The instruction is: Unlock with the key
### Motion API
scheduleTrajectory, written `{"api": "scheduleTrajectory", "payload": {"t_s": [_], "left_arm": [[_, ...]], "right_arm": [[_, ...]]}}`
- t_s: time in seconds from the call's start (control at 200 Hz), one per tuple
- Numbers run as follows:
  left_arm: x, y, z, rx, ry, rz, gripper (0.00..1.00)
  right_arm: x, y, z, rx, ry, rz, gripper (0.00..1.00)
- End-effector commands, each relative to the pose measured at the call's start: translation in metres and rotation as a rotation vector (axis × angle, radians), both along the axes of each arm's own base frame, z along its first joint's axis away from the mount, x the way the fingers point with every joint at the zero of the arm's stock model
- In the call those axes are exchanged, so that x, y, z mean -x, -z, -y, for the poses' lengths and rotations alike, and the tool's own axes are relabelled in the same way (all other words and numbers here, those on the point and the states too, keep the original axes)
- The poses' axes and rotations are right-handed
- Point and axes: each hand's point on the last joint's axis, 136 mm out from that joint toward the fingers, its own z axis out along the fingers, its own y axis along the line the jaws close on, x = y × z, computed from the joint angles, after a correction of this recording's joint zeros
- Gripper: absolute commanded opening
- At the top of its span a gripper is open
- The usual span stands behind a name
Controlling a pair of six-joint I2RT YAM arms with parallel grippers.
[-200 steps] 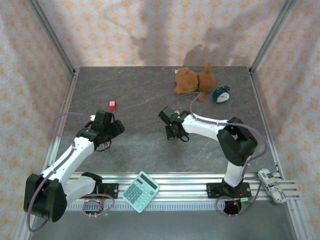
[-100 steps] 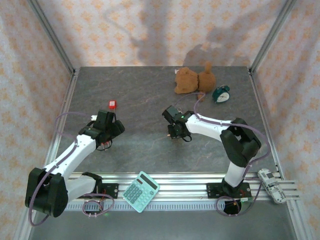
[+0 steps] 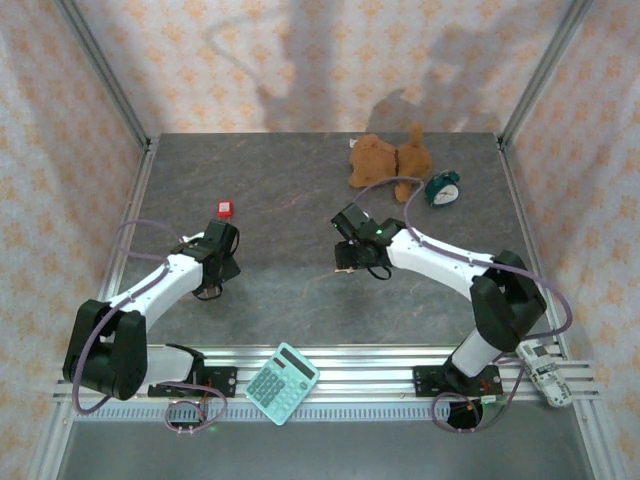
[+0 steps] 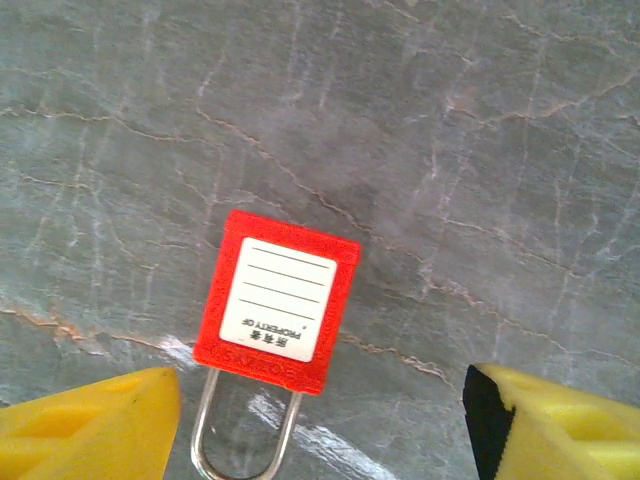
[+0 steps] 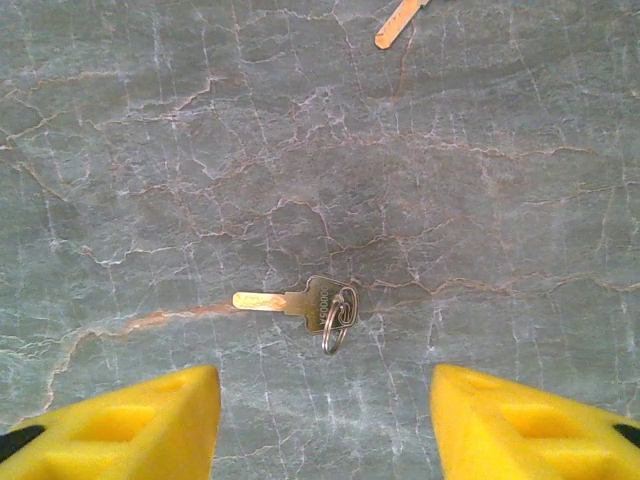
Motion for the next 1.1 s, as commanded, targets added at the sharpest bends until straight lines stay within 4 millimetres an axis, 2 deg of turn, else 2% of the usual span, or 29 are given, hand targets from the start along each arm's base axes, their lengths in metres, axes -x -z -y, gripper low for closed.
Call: {"api": "scheduleTrajectory", "payload": {"t_s": [0.0,0.135,0.245,0.315,0.39,0.581,0.731,0.811,0.921,1.096], "left_arm": [[0.005,-0.005,-0.018,-0.069,-0.062,-0.003,0.77],[0.011,0.017,-0.025,-0.008,-0.118,-0.02,0.77],[0.007,0.029,-0.019,0.071,-0.132,-0.021,0.73],[-0.002,0.03,-0.01,0.127,-0.124,-0.014,0.71],[-0.008,0.029,-0.008,0.132,-0.128,-0.006,0.66],[-0.013,0.035,-0.004,0.147,-0.107,-0.019,0.52],[-0.021,0.031,0.005,0.173,-0.07,0.0,0.44],[-0.029,0.025,0.017,0.176,-0.028,0.018,0.42],[-0.044,0.018,0.044,0.181,0.042,0.024,0.41],[-0.074,0.008,0.115,0.202,0.206,0.046,0.4]], "right_arm": [[0.0,-0.008,0.008,0.028,0.007,0.022,0.59],[0.0,-0.01,0.008,0.022,0.007,0.027,0.6],[0.0,-0.015,0.01,0.018,0.01,0.039,0.61],[0.0,-0.019,0.011,0.014,0.013,0.051,0.62],[0.0,-0.023,0.012,0.009,0.015,0.06,0.62],[0.001,-0.027,0.015,0.009,0.022,0.074,0.62],[-0.001,-0.031,0.016,0.009,0.024,0.084,0.62],[-0.002,-0.033,0.015,0.008,0.025,0.093,0.62],[-0.006,-0.033,0.02,0.032,0.039,0.109,0.61],[-0.009,-0.029,0.037,0.001,0.105,0.093,0.61]]}}
